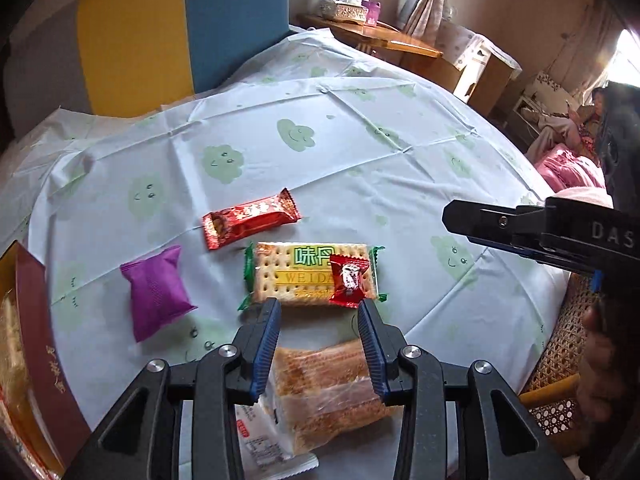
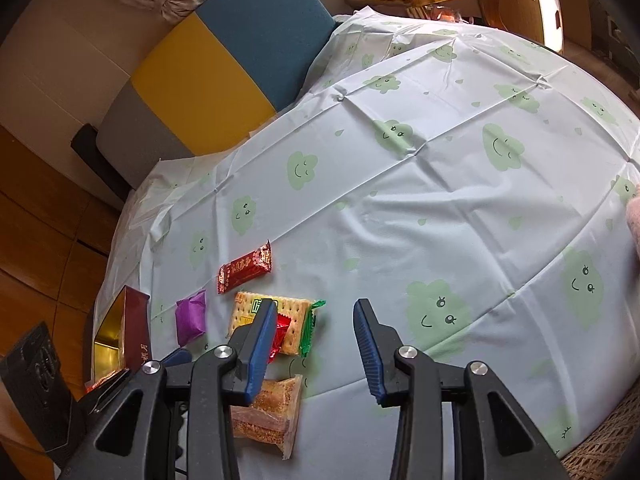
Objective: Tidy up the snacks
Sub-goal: 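Reach and grasp the small red-wrapped candy with the left gripper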
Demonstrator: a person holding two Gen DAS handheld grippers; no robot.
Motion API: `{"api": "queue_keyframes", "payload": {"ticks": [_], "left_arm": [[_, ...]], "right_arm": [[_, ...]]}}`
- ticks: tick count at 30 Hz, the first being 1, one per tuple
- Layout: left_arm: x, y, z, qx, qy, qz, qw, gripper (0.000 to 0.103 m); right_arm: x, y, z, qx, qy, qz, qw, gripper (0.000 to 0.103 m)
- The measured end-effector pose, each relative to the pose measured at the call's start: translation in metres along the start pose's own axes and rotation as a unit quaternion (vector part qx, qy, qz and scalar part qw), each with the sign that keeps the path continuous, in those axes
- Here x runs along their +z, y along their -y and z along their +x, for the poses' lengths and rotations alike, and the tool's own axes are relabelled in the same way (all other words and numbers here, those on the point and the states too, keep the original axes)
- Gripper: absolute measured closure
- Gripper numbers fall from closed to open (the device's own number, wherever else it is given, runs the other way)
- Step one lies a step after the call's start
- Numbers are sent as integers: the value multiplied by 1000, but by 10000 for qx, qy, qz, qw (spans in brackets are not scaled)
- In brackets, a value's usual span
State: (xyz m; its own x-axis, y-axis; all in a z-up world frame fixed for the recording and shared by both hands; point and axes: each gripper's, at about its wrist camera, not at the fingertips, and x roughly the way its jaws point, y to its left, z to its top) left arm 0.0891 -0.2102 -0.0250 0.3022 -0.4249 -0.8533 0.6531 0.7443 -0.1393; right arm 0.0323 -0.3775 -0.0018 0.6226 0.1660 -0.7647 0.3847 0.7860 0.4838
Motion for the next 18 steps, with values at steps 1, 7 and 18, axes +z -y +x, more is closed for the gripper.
{"api": "queue_keyframes", "payload": {"ticks": [1, 7, 18], "left_arm": [[2, 2, 5, -5, -53, 9, 10000, 62], [15, 13, 32, -27, -309, 169, 9994, 63], [12, 2, 27, 145, 60, -47, 9999, 88]], "right_arm": [[0, 0, 0, 34, -12, 13, 10000, 63], [1, 6, 1, 224, -61, 209, 9995, 63], [0, 4, 3, 334, -130, 233, 9991, 63]]}}
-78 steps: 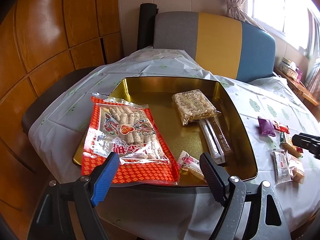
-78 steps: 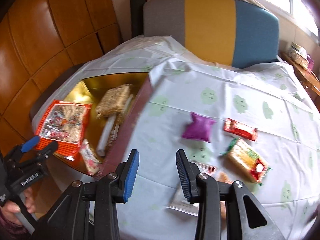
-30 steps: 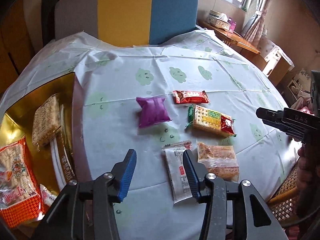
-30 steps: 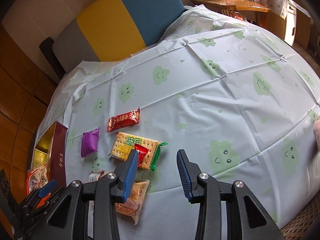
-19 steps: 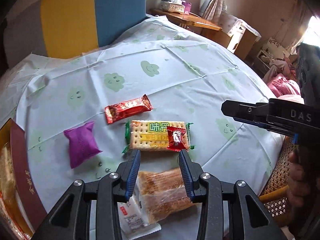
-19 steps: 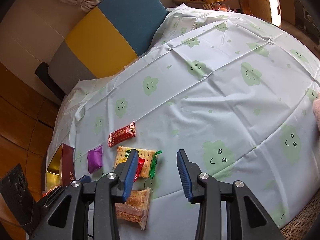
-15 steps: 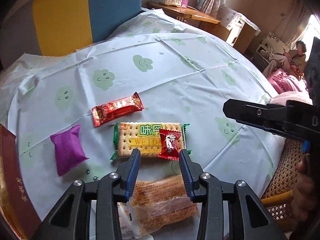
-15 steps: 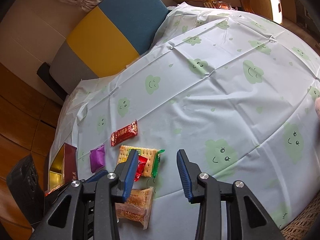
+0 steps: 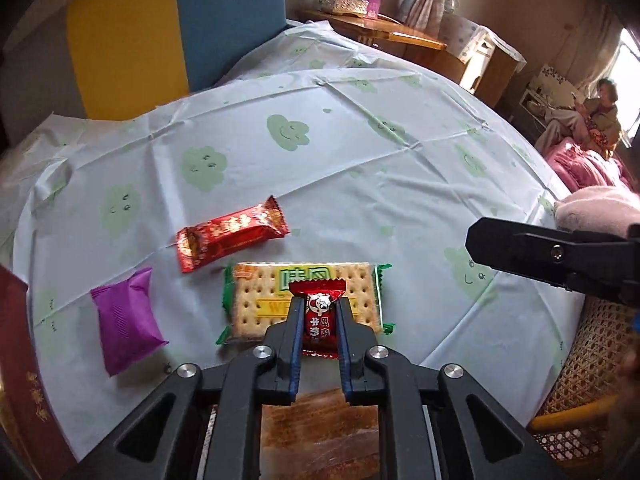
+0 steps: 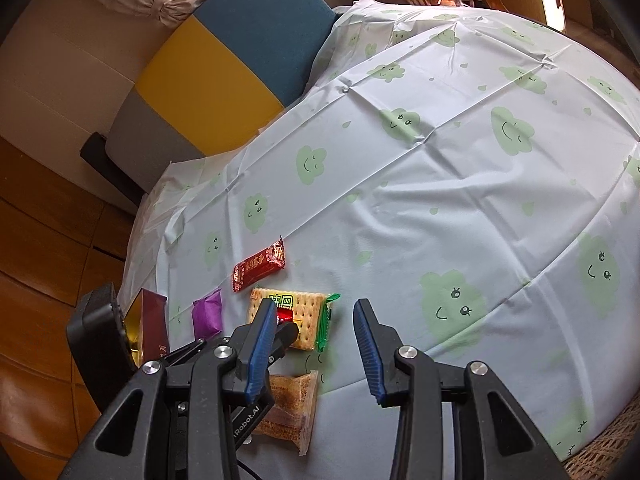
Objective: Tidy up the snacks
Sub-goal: 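Reach and grasp the small red-wrapped candy with the left gripper, then carry the red candy toward the tray with left gripper while right gripper grasps the clear rice-bar bag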
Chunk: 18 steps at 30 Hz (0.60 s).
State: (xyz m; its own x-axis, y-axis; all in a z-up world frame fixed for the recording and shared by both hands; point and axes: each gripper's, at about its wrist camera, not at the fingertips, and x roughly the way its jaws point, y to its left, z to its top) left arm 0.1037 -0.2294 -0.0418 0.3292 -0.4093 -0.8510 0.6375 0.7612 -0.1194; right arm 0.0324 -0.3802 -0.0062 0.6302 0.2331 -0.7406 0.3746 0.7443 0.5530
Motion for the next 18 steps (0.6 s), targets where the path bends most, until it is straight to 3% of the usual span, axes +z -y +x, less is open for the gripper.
{"api": "queue_keyframes", "payload": {"ticks": [5, 8, 18], "left_arm": [[-21, -24, -38, 141, 379, -337, 9986, 88], [-43, -38, -57, 413, 393, -539, 9969, 88], [-120, -52, -89, 511, 423, -632, 9958, 88]], "right_arm": [[-1, -2, 2, -76, -44, -87, 9999, 63], [-3, -5, 5, -128, -101, -172, 9997, 63], [-9, -12, 15, -432, -314, -474, 9974, 63]]}}
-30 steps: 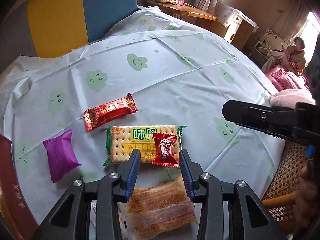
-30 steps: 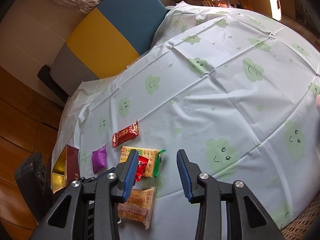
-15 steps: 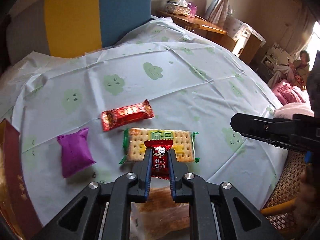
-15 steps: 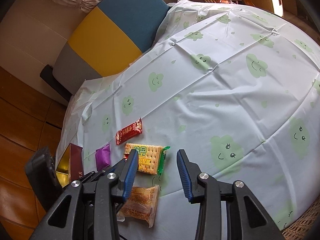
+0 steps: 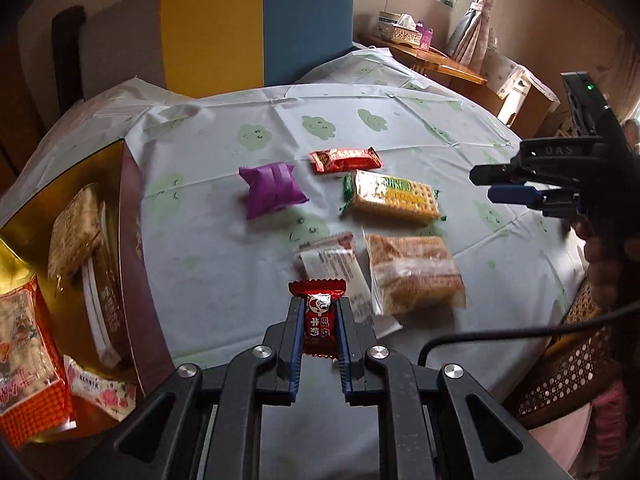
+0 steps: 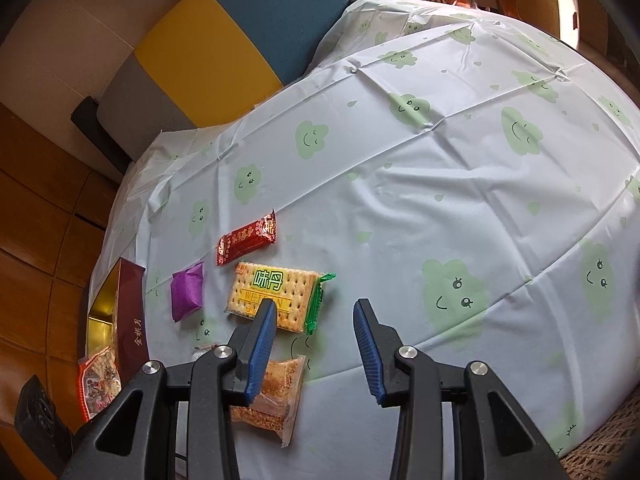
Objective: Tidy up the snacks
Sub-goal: 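Carry the red candy toward the tray with left gripper while right gripper grasps the clear rice-bar bag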
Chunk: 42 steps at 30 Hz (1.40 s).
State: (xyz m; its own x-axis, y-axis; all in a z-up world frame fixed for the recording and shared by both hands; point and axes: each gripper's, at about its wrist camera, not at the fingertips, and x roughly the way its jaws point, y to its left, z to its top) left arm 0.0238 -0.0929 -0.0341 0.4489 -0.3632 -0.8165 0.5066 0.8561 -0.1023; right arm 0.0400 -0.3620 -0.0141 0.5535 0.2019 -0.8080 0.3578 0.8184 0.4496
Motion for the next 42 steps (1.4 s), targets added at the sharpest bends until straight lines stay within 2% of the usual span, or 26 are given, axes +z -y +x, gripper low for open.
{"api": "queue_keyframes", "payload": {"ticks": [5, 10, 14, 21, 23, 25, 30, 32, 34, 35, 39, 42], "left_arm": [[-29, 2, -1, 18, -108, 123, 9999, 88], [-46, -8, 8, -112, -335, -3, 9994, 88], [-48, -14, 8, -281, -279, -119, 9991, 88], [-51, -12, 9, -268, -193, -31, 9994, 87], [-52, -10, 9, -243, -176, 4, 9995, 87], [-52, -10, 8, -238, -168, -1, 9996, 87], [-53, -11, 8, -258, -135, 3, 9996, 87], [-53, -11, 7, -270, -130, 10, 9996, 87], [-54, -12, 7, -280, -123, 8, 9995, 87], [-54, -12, 7, -281, -118, 14, 9995, 87], [-54, -12, 8, -282, -123, 9, 9995, 87], [-53, -12, 8, -276, -131, 5, 9995, 87]], "right_arm": [[-4, -7, 8, -216, -160, -265, 9993, 63], [-13, -21, 17, -410, -339, -707, 9961, 63], [-21, -34, 23, -400, -546, -1067, 9920, 63], [-29, -64, 29, -391, -936, -1625, 9815, 63], [-24, -75, 30, -424, -970, -1871, 9766, 58], [-18, -87, 36, -516, -1015, -2226, 9682, 38], [-3, -100, 64, -923, -1262, -2948, 9427, 37], [2, -101, 69, -1094, -1299, -2995, 9389, 37], [0, -103, 65, -871, -1391, -3015, 9392, 37], [-5, -105, 63, -708, -1517, -3143, 9344, 37], [-44, -116, 58, -248, -2012, -3964, 8954, 36], [-63, -118, 64, -408, -2199, -4470, 8661, 34]]}}
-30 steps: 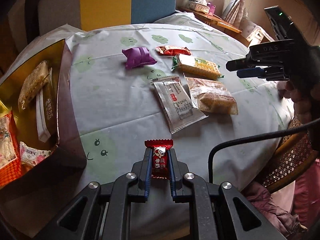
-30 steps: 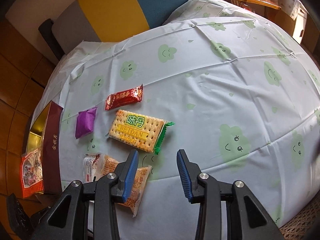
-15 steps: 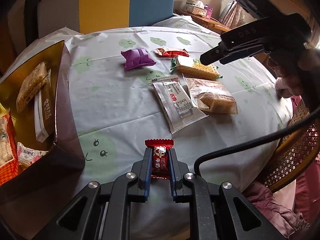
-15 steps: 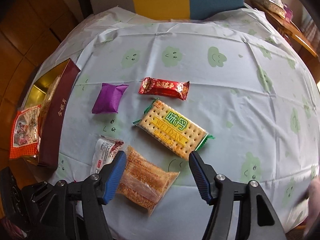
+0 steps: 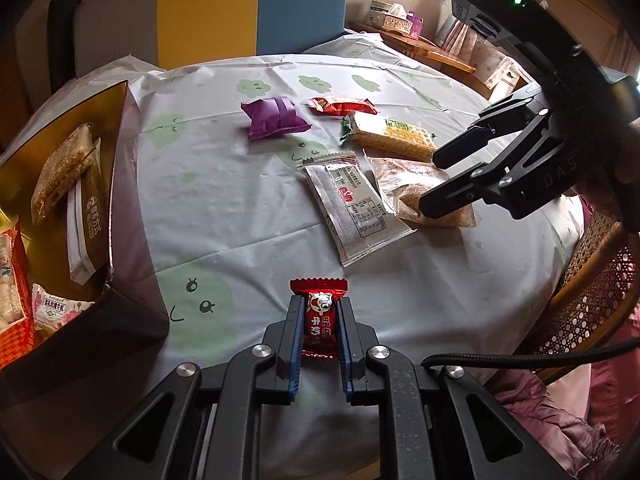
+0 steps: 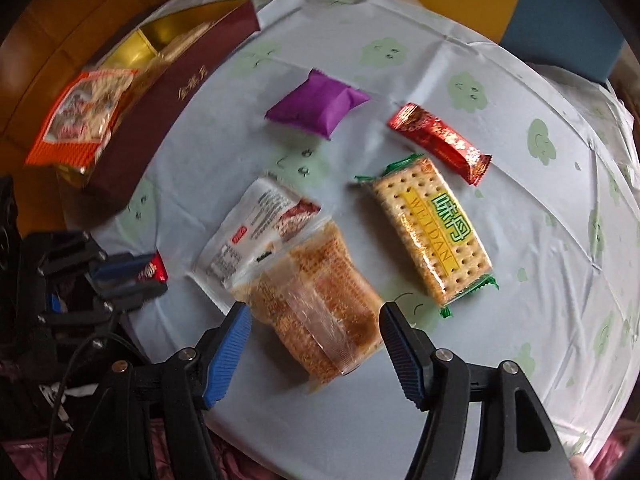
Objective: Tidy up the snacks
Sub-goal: 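Carry the red candy toward the tray with left gripper while right gripper grasps the clear rice-bar bag, then lower the red candy into the gold tray and open the left gripper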
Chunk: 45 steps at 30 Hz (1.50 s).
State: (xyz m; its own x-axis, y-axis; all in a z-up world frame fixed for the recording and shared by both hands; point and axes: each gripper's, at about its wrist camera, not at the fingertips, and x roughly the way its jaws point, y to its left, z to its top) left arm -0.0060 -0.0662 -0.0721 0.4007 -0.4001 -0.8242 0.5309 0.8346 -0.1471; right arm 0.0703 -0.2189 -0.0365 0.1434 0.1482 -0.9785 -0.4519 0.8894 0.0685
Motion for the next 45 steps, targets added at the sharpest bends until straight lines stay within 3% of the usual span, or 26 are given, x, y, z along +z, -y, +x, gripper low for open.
{"api": "queue_keyframes", "payload": {"ticks": [5, 10, 17, 20, 23, 34, 35, 41, 45], "left_arm": [[0, 0, 0, -5, -9, -7, 10000, 87], [0, -1, 1, -26, -13, -27, 10000, 87], [-1, -1, 1, -27, -10, -39, 10000, 87], [0, -2, 2, -48, -18, -80, 10000, 87], [-1, -3, 2, -53, -13, -90, 9999, 87], [1, 2, -2, 5, 12, 56, 10000, 88], [2, 3, -5, -3, 51, 75, 10000, 88], [7, 6, -27, 102, 340, 222, 9991, 88], [10, -2, -44, -35, 504, 94, 9987, 88]], "right_arm": [[8, -7, 10, -210, -105, -386, 9990, 29], [22, -8, 22, -129, -288, -554, 9980, 26], [12, -18, 28, -156, -571, -878, 9944, 25], [13, -18, 39, -200, -454, -628, 9968, 27], [12, -16, 38, -162, -186, -355, 9991, 41], [2, -13, 39, -26, 73, 14, 10000, 39], [-4, 5, 44, 22, 85, 37, 10000, 39], [-7, 9, 44, -9, 138, 28, 9999, 39], [-8, 5, 42, -65, 157, -21, 9999, 39]]}}
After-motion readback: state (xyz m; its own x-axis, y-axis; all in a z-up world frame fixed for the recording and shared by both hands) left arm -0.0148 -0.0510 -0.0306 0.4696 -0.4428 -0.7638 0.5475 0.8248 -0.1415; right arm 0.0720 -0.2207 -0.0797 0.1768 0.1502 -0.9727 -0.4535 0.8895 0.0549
